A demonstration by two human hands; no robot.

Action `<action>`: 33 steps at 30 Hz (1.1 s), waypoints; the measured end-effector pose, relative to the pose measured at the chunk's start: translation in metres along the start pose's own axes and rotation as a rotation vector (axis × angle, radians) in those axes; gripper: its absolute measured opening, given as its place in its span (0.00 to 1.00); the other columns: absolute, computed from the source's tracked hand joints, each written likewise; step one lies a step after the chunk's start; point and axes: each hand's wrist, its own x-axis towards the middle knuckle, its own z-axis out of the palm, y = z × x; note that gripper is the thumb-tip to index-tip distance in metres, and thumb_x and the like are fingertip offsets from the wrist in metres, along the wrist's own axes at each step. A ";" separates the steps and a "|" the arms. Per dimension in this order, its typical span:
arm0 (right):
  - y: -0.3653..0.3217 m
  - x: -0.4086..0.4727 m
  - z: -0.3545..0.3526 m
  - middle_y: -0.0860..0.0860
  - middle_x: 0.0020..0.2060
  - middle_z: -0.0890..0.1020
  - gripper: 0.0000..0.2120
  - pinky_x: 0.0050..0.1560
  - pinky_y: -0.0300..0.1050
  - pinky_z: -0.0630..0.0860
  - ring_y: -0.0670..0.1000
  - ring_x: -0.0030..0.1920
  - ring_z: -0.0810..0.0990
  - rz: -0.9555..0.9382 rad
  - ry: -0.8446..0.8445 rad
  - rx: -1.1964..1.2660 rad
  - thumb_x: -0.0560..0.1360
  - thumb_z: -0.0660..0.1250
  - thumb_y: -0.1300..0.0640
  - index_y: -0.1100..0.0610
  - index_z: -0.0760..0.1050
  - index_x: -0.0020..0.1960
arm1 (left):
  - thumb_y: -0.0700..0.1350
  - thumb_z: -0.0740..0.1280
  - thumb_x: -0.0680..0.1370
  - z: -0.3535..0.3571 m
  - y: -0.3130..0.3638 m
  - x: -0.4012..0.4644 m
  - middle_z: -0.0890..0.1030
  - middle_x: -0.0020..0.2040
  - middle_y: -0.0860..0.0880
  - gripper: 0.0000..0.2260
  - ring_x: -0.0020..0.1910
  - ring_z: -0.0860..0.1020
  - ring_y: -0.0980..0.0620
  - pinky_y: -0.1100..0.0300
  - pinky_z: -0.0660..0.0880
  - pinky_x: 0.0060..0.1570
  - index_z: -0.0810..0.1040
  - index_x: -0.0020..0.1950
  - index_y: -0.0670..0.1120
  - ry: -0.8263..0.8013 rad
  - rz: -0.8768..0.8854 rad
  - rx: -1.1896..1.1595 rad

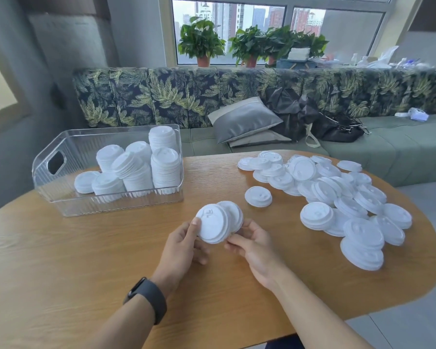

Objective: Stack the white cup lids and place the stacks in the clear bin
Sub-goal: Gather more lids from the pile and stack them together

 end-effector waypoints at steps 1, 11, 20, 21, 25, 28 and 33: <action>0.001 -0.002 0.005 0.53 0.46 0.87 0.15 0.51 0.45 0.82 0.51 0.45 0.85 0.007 -0.022 -0.020 0.75 0.74 0.69 0.61 0.77 0.60 | 0.58 0.59 0.85 -0.004 -0.001 -0.002 0.84 0.40 0.38 0.21 0.36 0.80 0.43 0.49 0.79 0.39 0.81 0.59 0.42 0.005 0.006 -0.009; 0.003 -0.007 0.023 0.56 0.45 0.87 0.21 0.42 0.42 0.80 0.53 0.42 0.85 -0.009 -0.052 -0.213 0.76 0.71 0.69 0.54 0.75 0.66 | 0.53 0.59 0.87 -0.005 -0.005 -0.014 0.82 0.35 0.39 0.19 0.32 0.80 0.47 0.57 0.78 0.31 0.78 0.57 0.37 0.108 0.014 -0.117; 0.001 -0.003 0.015 0.55 0.40 0.85 0.09 0.38 0.39 0.78 0.49 0.37 0.81 0.055 0.002 -0.023 0.83 0.65 0.62 0.61 0.80 0.61 | 0.53 0.60 0.86 -0.003 -0.005 -0.018 0.81 0.32 0.42 0.17 0.29 0.78 0.49 0.59 0.77 0.30 0.79 0.57 0.39 0.082 0.046 -0.047; 0.001 -0.004 0.016 0.55 0.40 0.84 0.09 0.38 0.39 0.78 0.48 0.37 0.81 0.053 0.000 -0.026 0.83 0.65 0.63 0.61 0.81 0.60 | 0.53 0.61 0.86 -0.004 -0.006 -0.018 0.81 0.32 0.42 0.17 0.30 0.79 0.49 0.59 0.77 0.30 0.79 0.57 0.39 0.083 0.050 -0.047; 0.001 -0.005 0.017 0.56 0.39 0.84 0.07 0.38 0.40 0.77 0.50 0.36 0.81 0.044 -0.004 -0.029 0.83 0.65 0.61 0.61 0.80 0.57 | 0.53 0.61 0.85 -0.004 -0.009 -0.015 0.82 0.33 0.42 0.16 0.32 0.79 0.47 0.56 0.78 0.32 0.80 0.57 0.41 0.102 0.062 -0.032; 0.001 -0.007 0.019 0.56 0.39 0.84 0.16 0.40 0.41 0.76 0.50 0.37 0.80 0.008 -0.008 -0.086 0.78 0.72 0.50 0.60 0.80 0.59 | 0.54 0.62 0.85 -0.005 -0.010 -0.014 0.82 0.34 0.42 0.16 0.32 0.79 0.47 0.55 0.78 0.32 0.79 0.58 0.41 0.112 0.070 -0.030; 0.003 -0.009 0.019 0.52 0.35 0.83 0.19 0.38 0.38 0.75 0.48 0.35 0.79 -0.025 0.019 -0.100 0.74 0.77 0.55 0.60 0.80 0.62 | 0.56 0.64 0.84 -0.005 -0.009 -0.015 0.82 0.34 0.42 0.16 0.31 0.79 0.47 0.56 0.78 0.33 0.80 0.59 0.44 0.106 0.074 -0.016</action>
